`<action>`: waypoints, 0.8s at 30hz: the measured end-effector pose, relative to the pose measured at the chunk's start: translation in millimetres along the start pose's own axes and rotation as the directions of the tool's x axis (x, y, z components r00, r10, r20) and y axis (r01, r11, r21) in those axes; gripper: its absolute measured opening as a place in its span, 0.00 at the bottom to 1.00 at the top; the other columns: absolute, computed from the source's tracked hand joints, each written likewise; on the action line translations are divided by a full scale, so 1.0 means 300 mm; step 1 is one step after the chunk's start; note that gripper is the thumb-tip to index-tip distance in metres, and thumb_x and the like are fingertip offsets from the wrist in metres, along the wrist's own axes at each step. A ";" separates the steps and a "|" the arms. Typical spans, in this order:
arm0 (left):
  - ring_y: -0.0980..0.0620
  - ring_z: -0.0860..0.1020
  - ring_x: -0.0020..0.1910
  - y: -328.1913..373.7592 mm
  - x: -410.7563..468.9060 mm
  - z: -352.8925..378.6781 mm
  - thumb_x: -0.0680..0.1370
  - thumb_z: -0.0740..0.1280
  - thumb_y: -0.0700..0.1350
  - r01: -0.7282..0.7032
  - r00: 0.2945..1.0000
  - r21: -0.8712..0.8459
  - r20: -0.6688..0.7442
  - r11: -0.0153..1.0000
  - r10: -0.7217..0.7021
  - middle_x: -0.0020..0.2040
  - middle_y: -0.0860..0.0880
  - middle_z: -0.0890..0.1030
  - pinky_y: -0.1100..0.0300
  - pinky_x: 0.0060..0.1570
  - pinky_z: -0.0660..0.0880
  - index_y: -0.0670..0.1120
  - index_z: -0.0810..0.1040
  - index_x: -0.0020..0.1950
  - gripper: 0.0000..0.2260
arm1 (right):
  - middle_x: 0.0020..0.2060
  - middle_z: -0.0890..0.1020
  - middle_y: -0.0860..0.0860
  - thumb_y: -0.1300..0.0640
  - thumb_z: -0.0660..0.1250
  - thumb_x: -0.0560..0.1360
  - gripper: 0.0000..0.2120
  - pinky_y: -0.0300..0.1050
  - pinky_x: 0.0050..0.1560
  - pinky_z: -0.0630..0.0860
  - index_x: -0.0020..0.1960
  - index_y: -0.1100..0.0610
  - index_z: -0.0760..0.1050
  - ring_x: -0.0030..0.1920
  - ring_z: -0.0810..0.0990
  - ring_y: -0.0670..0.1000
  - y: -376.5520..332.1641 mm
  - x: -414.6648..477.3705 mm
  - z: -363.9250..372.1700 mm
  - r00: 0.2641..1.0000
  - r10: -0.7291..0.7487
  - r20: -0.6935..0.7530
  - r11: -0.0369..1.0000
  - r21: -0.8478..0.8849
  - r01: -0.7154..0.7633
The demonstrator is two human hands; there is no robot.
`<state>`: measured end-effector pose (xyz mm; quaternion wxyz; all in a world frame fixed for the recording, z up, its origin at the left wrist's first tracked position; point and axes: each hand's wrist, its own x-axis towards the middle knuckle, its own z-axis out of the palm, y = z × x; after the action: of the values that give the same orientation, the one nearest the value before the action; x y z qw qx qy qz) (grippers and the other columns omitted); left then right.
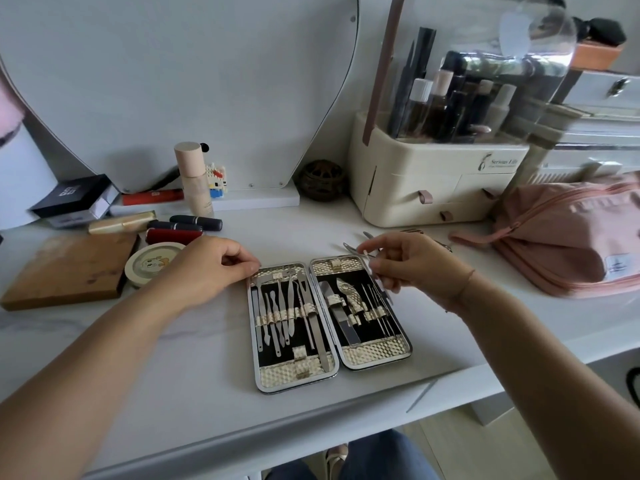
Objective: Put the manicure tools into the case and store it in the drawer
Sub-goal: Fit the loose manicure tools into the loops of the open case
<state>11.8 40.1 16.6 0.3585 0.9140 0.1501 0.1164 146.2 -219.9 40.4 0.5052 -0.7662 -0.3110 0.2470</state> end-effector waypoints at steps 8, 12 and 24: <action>0.63 0.78 0.43 0.003 -0.002 0.000 0.73 0.71 0.44 -0.001 1.000 -0.002 -0.004 1.000 0.001 0.40 0.59 0.83 0.68 0.42 0.69 0.51 0.84 0.43 0.03 | 0.32 0.78 0.53 0.66 0.68 0.72 0.08 0.29 0.29 0.67 0.48 0.55 0.78 0.25 0.71 0.40 0.026 0.041 0.009 0.987 -0.069 -0.144 0.994 -0.090 0.057; 0.62 0.78 0.43 0.003 -0.004 0.000 0.73 0.71 0.44 0.001 1.000 -0.005 -0.004 1.000 -0.001 0.40 0.59 0.83 0.68 0.43 0.70 0.52 0.84 0.42 0.03 | 0.33 0.79 0.55 0.66 0.69 0.72 0.08 0.28 0.29 0.67 0.49 0.57 0.77 0.25 0.71 0.39 0.030 0.048 0.001 0.987 -0.068 -0.147 0.996 -0.072 0.058; 0.60 0.78 0.45 0.006 -0.006 0.001 0.73 0.71 0.44 0.009 1.000 -0.032 -0.001 0.999 -0.009 0.42 0.57 0.83 0.68 0.45 0.70 0.51 0.84 0.43 0.03 | 0.30 0.78 0.51 0.67 0.68 0.72 0.07 0.29 0.28 0.66 0.50 0.61 0.78 0.25 0.71 0.39 0.040 0.035 -0.011 0.999 -0.048 -0.018 0.998 -0.051 0.047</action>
<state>10.5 38.0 17.5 0.3733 0.9075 0.1526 0.1175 158.5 -217.8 30.0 0.4941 -0.7737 -0.3303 0.2195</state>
